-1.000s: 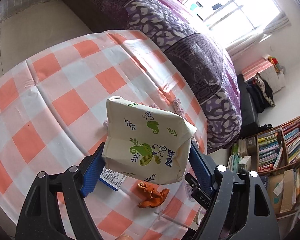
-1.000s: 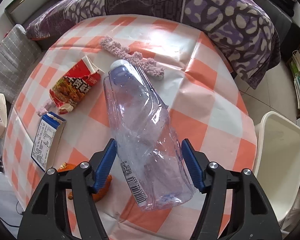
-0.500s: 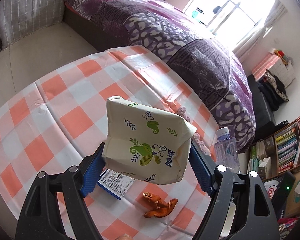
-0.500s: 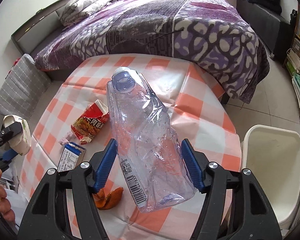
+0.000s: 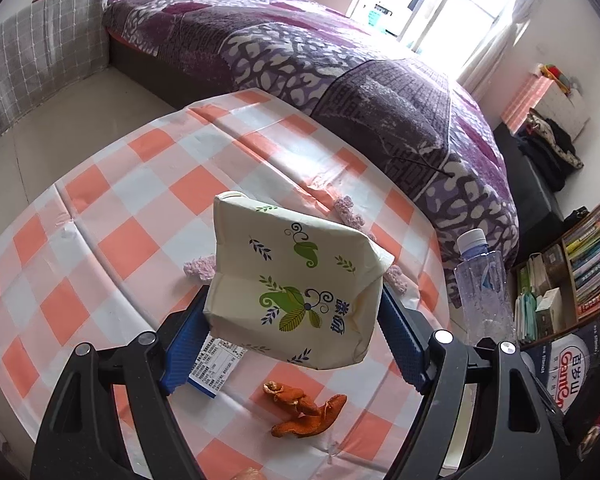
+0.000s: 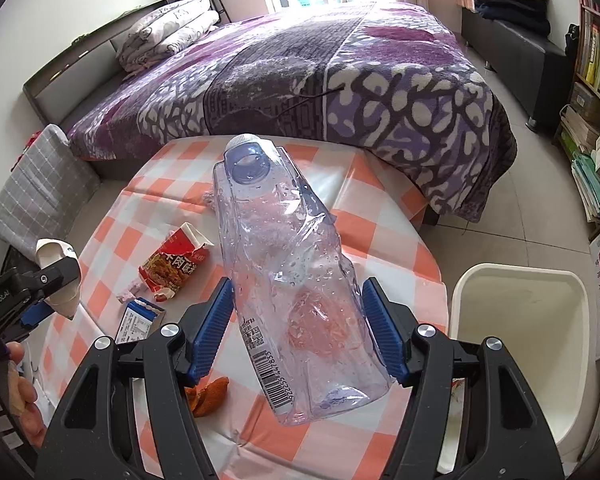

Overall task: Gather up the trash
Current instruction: 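Lift the milk carton and water bottle off the table toward the bin, then open the right gripper over the bin while the left gripper drops the milk carton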

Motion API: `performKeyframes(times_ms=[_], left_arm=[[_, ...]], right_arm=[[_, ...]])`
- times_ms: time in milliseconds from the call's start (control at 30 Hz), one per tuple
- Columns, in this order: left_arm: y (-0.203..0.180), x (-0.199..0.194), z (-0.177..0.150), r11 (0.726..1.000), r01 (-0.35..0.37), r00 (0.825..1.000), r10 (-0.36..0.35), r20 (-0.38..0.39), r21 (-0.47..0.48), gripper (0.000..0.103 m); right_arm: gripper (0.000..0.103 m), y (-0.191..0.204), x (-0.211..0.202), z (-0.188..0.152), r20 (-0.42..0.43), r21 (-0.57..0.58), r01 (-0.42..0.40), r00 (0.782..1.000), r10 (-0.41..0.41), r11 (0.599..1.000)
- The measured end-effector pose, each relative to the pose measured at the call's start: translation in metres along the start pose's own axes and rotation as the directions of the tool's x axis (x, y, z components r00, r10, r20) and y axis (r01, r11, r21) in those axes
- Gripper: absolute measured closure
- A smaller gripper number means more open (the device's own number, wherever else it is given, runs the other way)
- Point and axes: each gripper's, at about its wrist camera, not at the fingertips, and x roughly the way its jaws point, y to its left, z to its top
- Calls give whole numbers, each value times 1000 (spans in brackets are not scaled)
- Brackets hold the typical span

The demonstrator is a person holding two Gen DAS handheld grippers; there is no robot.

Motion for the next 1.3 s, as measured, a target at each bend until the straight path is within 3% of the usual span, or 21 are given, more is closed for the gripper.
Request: performKeyframes(times_ms=[600,1033,1300], left_arm=[[-50,23,-15,996,25,999,-22,-35,85,25],[-105,47,-39,978,84,993,-68,-93,192,25],[-156,61,-68,946,155,981,-114,-155,286,25]], right_arm=[[40,-77,-25,9,23,174,63,997,-68,983],[40,-164,-52,0,-17,344,199,978,-206,918],[39,-209,-63,-9,-55,391,275,960,-276,879]])
